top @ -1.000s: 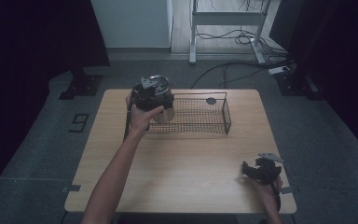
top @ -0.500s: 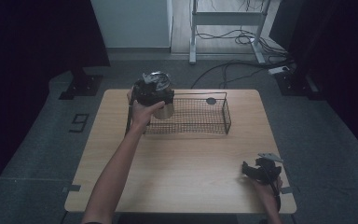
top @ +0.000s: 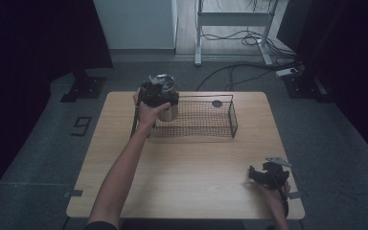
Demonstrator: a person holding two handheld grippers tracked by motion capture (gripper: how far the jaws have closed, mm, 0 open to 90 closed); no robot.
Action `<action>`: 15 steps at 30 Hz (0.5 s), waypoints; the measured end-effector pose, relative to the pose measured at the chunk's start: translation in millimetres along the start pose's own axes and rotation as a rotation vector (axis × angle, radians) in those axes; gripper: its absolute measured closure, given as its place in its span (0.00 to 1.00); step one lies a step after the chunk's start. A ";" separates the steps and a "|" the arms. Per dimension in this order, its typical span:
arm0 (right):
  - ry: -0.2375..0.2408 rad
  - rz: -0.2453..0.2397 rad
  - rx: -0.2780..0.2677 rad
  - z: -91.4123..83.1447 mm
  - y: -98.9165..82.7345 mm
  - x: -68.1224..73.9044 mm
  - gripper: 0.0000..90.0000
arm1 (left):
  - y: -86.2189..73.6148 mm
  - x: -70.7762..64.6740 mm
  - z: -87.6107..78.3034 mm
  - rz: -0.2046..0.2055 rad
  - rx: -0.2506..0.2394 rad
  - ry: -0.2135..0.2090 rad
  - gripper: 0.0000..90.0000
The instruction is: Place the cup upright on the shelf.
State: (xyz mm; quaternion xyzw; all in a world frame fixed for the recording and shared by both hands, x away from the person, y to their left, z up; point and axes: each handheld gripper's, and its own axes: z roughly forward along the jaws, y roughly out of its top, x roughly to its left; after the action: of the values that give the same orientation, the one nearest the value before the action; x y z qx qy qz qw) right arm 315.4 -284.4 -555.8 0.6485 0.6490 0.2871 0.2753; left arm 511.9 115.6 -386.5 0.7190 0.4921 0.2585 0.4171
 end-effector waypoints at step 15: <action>-0.001 0.000 -0.002 -0.2 -0.2 -0.1 0.09 | -22.3 1.6 30.3 -0.046 0.041 -0.002 0.05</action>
State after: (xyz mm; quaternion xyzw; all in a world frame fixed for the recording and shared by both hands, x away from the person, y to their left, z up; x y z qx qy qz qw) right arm 315.1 -284.6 -555.8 0.6484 0.6487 0.2874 0.2761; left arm 525.3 110.3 -421.3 0.7160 0.5134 0.2379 0.4087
